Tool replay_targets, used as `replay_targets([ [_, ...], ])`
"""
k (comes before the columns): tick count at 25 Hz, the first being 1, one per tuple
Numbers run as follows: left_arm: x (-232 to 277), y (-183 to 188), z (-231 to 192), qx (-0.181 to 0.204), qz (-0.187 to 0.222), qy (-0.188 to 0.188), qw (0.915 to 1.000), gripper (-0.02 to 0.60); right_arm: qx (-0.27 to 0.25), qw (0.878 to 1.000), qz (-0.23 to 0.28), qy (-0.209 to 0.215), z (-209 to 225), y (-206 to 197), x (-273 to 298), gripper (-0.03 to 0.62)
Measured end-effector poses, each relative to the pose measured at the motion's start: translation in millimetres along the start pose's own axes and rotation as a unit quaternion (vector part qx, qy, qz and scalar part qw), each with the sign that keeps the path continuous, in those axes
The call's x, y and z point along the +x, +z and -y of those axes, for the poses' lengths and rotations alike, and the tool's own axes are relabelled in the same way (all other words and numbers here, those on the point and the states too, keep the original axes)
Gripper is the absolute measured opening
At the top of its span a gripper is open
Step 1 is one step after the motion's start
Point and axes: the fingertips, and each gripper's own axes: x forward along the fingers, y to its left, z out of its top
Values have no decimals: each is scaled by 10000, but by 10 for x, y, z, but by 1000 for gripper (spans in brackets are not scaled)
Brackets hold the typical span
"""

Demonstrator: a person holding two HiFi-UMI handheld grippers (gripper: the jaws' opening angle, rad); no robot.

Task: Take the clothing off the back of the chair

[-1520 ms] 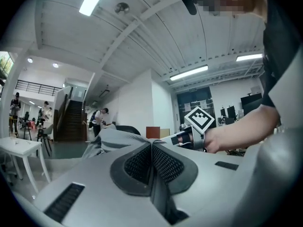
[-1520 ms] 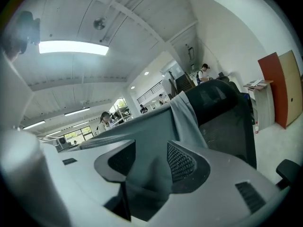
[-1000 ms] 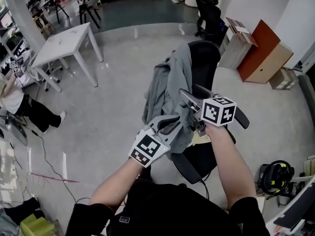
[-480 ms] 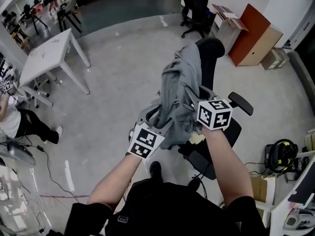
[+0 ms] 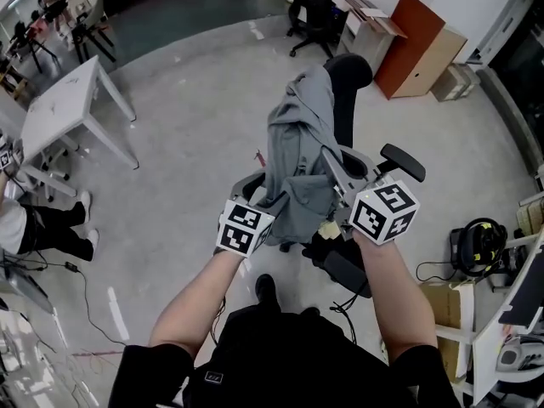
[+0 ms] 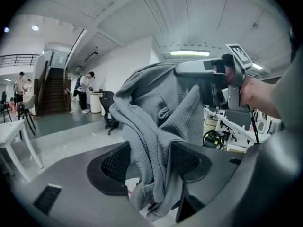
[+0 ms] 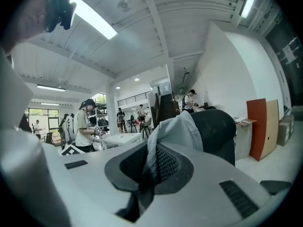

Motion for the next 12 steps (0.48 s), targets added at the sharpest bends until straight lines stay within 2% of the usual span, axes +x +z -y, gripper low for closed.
replay_targets([
  [3,-55,-36,107,-122,43,91,9999,270,-379,9989,-4,272,-248,75,-51,29],
  [8,-187,-158,279,-231,79,334,9991,221,-959,9886,-293,1122,-901,-58,-63,28],
  [12,-299,-211,450,-381,163,402,9983,221,-559,9860,-142,1564,-1158,-66,-284,28],
])
